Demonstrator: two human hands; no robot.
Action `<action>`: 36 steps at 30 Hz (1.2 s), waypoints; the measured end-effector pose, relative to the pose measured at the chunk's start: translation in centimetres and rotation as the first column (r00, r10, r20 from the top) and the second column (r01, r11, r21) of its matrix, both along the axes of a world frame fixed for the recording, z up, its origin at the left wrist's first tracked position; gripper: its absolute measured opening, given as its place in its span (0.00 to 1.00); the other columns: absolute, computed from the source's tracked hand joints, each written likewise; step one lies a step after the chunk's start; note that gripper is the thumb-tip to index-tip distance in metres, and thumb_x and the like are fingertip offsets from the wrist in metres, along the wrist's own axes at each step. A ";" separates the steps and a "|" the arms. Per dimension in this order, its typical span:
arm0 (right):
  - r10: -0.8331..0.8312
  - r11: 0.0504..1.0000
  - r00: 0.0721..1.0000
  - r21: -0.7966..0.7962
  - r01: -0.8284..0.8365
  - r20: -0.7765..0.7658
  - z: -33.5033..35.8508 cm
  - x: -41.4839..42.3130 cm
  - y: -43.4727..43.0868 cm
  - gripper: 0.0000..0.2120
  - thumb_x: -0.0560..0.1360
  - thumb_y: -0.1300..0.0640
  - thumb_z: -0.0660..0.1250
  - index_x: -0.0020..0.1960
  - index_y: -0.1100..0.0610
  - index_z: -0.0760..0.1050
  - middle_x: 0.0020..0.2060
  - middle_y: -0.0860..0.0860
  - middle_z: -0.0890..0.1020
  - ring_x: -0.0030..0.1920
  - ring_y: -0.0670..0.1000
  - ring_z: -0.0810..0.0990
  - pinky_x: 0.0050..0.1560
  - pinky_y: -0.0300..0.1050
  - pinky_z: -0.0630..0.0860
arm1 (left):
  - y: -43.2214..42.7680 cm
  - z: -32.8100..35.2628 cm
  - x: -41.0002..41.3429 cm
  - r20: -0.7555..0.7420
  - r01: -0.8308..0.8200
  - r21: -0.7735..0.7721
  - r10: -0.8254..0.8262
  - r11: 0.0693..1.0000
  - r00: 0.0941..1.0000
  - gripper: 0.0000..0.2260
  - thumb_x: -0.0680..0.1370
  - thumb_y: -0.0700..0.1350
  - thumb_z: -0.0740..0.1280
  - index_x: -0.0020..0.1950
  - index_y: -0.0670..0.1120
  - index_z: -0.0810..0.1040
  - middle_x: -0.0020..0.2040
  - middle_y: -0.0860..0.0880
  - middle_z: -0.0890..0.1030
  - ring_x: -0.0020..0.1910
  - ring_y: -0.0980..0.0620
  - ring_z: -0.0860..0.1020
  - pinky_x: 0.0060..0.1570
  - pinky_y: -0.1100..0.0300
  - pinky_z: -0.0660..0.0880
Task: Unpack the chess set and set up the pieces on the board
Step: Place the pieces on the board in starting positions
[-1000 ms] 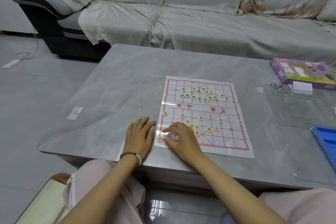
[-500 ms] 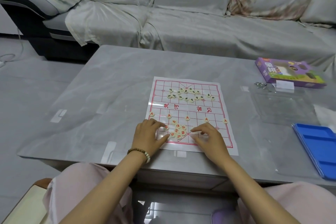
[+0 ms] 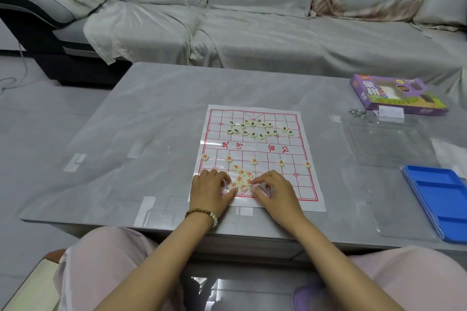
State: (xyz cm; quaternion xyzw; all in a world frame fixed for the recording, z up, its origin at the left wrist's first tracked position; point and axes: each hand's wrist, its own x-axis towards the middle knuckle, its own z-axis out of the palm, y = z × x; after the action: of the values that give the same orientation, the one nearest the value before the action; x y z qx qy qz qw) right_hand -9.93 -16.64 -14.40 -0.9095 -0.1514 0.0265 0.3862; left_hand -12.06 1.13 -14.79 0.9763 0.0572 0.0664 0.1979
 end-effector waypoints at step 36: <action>0.108 0.978 0.991 -0.188 -0.091 0.080 0.9 -0.9 4.0 0.11 0.74 0.48 0.68 0.55 0.51 0.79 0.49 0.46 0.78 0.50 0.45 0.74 0.53 0.38 0.67 | 8.2 -0.4 -3.0 0.068 0.014 -0.131 -0.005 0.991 0.998 0.25 0.73 0.64 0.57 0.63 0.52 0.74 0.62 0.50 0.74 0.62 0.49 0.70 0.60 0.56 0.64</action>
State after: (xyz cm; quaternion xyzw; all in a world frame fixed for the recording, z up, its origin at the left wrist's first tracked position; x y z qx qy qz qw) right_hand -10.81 -12.62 -13.50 -0.9329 -0.2110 0.0188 0.2914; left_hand -15.06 9.35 -15.17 0.9586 0.0500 0.0946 0.2638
